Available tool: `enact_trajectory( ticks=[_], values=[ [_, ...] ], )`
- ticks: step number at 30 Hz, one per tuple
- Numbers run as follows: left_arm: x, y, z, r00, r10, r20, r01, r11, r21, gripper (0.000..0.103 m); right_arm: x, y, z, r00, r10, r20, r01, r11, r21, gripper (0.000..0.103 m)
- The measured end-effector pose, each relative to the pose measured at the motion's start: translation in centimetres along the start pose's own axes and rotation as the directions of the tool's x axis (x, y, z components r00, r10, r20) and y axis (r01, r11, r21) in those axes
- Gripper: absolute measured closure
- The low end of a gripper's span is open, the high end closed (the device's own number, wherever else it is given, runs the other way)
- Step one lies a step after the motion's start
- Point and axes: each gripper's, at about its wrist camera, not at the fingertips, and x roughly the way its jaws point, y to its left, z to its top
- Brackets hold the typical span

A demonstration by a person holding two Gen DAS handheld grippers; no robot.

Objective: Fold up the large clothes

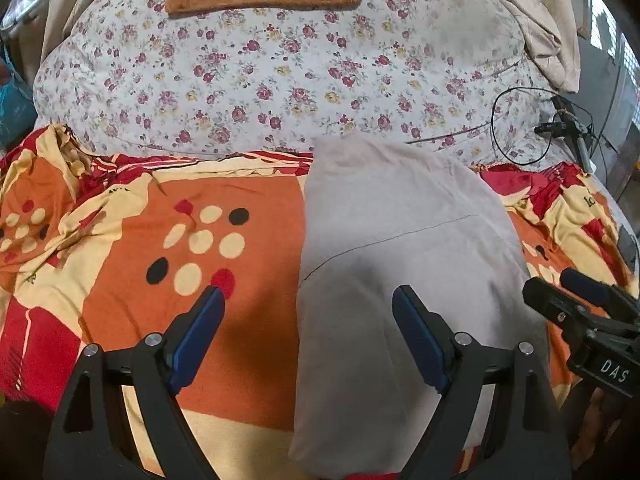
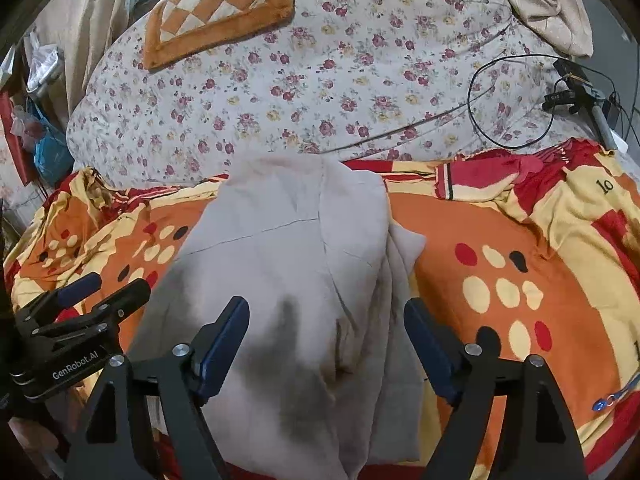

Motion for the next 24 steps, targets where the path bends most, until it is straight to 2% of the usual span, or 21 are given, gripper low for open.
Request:
enact_trajectory(
  ticks=[8, 24],
  values=[
    [-0.6, 0.2, 0.0, 0.999, 0.020, 0.033, -0.020, 1.000, -0.004, 0.016, 0.0, 0.7, -0.1, 1.000, 0.008, 0.002, -0.008, 1.000, -0.016, 0.021],
    [-0.6, 0.3, 0.0, 0.998, 0.046, 0.044, -0.046, 0.999, -0.003, 0.016, 0.3, 1.5, -0.1, 1.000, 0.009, 0.006, -0.009, 0.998, -0.057, 0.021]
  ],
)
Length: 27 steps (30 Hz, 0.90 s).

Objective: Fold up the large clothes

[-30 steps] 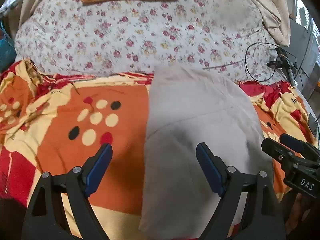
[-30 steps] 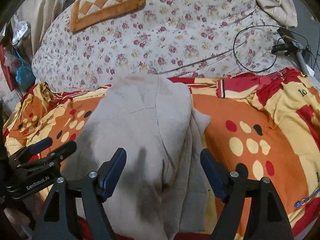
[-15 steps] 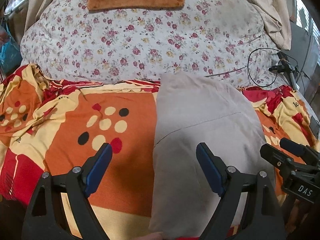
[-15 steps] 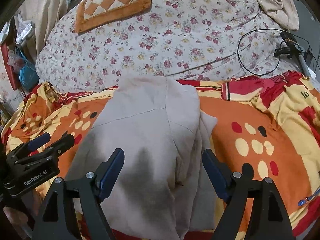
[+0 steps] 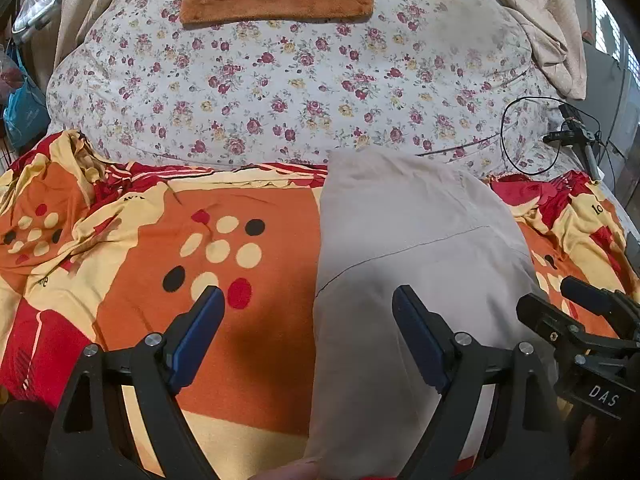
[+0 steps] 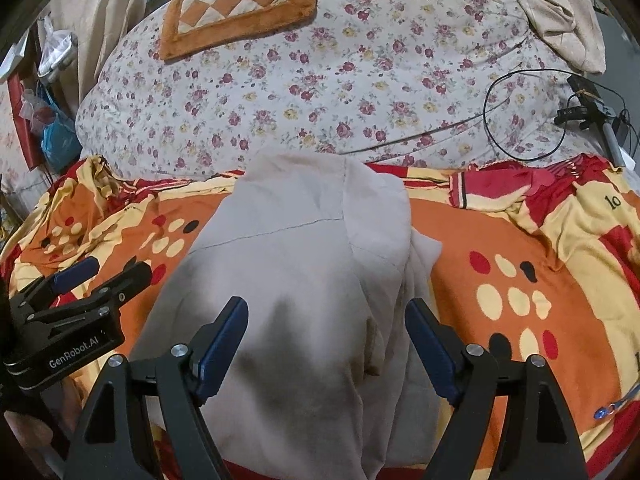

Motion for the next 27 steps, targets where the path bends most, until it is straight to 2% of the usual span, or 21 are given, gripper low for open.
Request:
enact_trajectory(
  ticks=[27],
  values=[
    [0.6, -0.2, -0.2, 1.000, 0.007, -0.015, -0.007, 1.000, 0.011, 0.016, 1.5, -0.2, -0.5, 1.000, 0.002, -0.030, -0.002, 1.000, -0.001, 0.021]
  ],
)
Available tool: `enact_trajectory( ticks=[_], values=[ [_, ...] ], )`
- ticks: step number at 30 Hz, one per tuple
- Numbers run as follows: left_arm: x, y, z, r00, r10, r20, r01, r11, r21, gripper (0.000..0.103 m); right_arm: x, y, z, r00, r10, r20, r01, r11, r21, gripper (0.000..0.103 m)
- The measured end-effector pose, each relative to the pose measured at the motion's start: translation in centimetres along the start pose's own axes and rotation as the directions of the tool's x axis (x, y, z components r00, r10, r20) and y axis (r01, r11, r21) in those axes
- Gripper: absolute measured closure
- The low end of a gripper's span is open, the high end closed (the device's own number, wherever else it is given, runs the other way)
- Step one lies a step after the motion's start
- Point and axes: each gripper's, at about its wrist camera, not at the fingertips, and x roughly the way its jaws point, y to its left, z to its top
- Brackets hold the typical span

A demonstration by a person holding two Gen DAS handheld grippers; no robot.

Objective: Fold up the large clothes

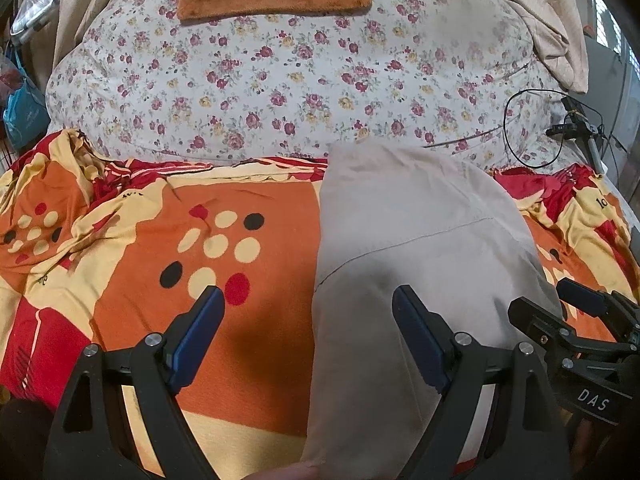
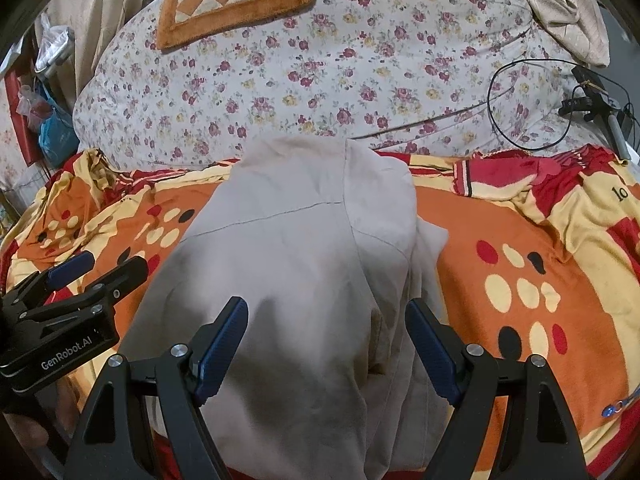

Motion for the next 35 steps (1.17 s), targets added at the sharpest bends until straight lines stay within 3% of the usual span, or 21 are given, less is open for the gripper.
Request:
enact_trajectory(
  ticks=[35],
  values=[
    [0.23, -0.19, -0.33, 1.000, -0.005, 0.011, 0.005, 1.000, 0.022, 0.016, 0.94, 0.32, -0.16, 1.000, 0.010, -0.026, -0.009, 1.000, 0.014, 0.021]
  ],
)
